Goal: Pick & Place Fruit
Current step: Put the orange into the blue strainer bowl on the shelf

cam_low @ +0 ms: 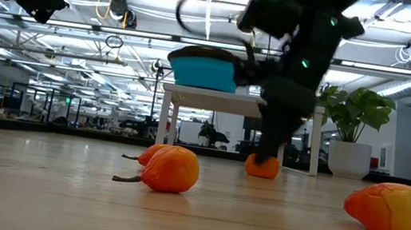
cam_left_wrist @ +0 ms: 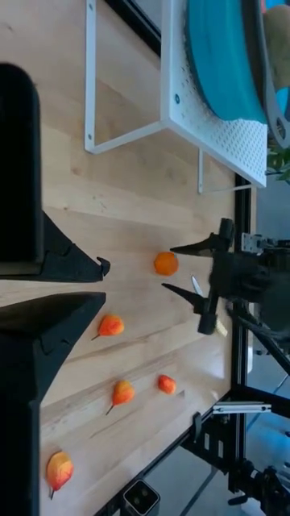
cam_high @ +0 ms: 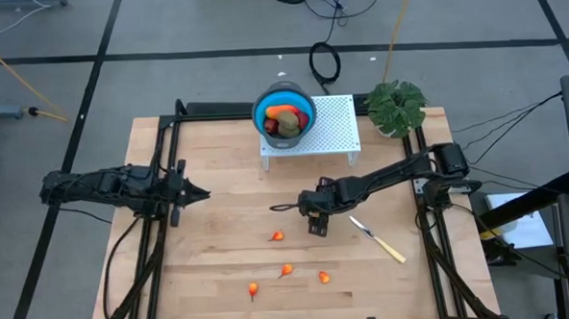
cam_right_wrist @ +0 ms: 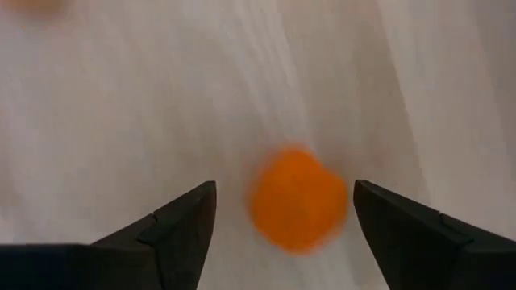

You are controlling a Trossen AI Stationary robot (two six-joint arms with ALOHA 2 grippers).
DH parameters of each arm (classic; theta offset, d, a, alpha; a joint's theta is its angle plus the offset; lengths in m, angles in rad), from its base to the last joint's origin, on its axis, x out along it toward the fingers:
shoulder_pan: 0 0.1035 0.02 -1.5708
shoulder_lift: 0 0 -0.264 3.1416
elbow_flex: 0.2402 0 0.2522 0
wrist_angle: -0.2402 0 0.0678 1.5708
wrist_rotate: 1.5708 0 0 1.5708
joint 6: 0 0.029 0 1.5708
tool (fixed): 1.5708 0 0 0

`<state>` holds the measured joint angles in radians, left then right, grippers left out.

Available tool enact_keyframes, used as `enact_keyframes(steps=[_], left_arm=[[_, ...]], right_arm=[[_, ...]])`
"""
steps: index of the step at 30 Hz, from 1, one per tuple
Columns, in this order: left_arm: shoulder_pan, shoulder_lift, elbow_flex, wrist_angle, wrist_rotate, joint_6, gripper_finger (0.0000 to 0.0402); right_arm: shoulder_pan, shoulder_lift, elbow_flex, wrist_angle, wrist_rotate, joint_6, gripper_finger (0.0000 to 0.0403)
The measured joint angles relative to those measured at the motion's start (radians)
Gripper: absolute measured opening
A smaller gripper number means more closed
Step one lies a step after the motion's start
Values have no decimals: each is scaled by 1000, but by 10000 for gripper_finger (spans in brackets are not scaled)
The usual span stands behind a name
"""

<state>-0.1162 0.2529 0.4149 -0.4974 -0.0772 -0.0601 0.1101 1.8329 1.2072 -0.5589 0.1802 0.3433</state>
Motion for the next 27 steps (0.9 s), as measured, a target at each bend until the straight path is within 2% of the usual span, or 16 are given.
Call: enact_keyframes(steps=[10,18,27], left_arm=[[0,0,0,1,-2,4,33],[0,0,0,1,-2,4,33],[0,0,0,1,-3,4,33]], right_arm=[[1,0,-87,121,3,41,282],[0,-1,-102,132,3,40,278],[1,-1,-104,172,-2,37,212]])
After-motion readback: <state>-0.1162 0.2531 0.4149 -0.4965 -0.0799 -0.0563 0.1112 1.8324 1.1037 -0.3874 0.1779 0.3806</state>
